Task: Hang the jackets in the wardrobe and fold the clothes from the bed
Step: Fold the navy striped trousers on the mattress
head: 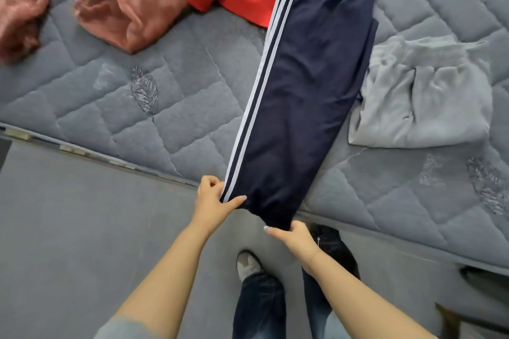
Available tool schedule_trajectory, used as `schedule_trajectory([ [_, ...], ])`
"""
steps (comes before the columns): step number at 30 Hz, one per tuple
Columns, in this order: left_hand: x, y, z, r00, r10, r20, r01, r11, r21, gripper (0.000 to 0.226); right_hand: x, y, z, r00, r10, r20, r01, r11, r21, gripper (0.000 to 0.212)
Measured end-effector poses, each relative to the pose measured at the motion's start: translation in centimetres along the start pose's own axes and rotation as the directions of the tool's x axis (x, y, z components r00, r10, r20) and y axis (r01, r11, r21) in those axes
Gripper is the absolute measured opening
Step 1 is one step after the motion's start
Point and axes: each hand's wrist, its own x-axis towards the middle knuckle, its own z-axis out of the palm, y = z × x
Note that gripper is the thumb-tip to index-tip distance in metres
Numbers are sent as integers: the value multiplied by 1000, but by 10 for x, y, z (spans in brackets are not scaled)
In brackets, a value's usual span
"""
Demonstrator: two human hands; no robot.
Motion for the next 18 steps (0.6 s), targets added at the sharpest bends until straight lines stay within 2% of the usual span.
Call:
schedule_trajectory([
  [1, -5, -5, -3, 998, -17, 54, 27, 981, -193, 23, 1, 10, 8, 1000, 2, -14, -2, 1000, 1, 28],
  [2, -12, -8, -6, 987, -41, 158, 99, 920, -378, 15, 0, 19, 15, 999, -4, -33, 5, 999, 32, 23],
  [3, -18, -13, -10, 962, -53, 267, 179, 862, -474, 15, -1, 27, 21, 999, 0, -54, 4, 996, 84, 19],
  [5, -33, -28, -18, 903, -76, 423, 271, 864, -425, 22, -11, 36, 29, 993, 60, -105, -38, 980, 197, 20],
  [7, -51, -43, -27, 868, -107, 484, 301, 890, -343, 29, -29, 43, 34, 981, 140, -135, -98, 955, 281, 24],
  [11, -86, -54, -48, 852, -134, 506, 363, 848, -387, 50, -75, 41, 38, 996, 94, -11, -82, 917, 391, 32],
  [14, -109, -45, -67, 836, -144, 530, 402, 818, -412, 57, -108, 32, 45, 996, 86, 11, -83, 902, 423, 32],
  [18, -141, -45, -90, 753, -218, 621, 504, 798, -331, 63, -150, 31, 53, 983, 169, 69, -183, 896, 405, 32],
])
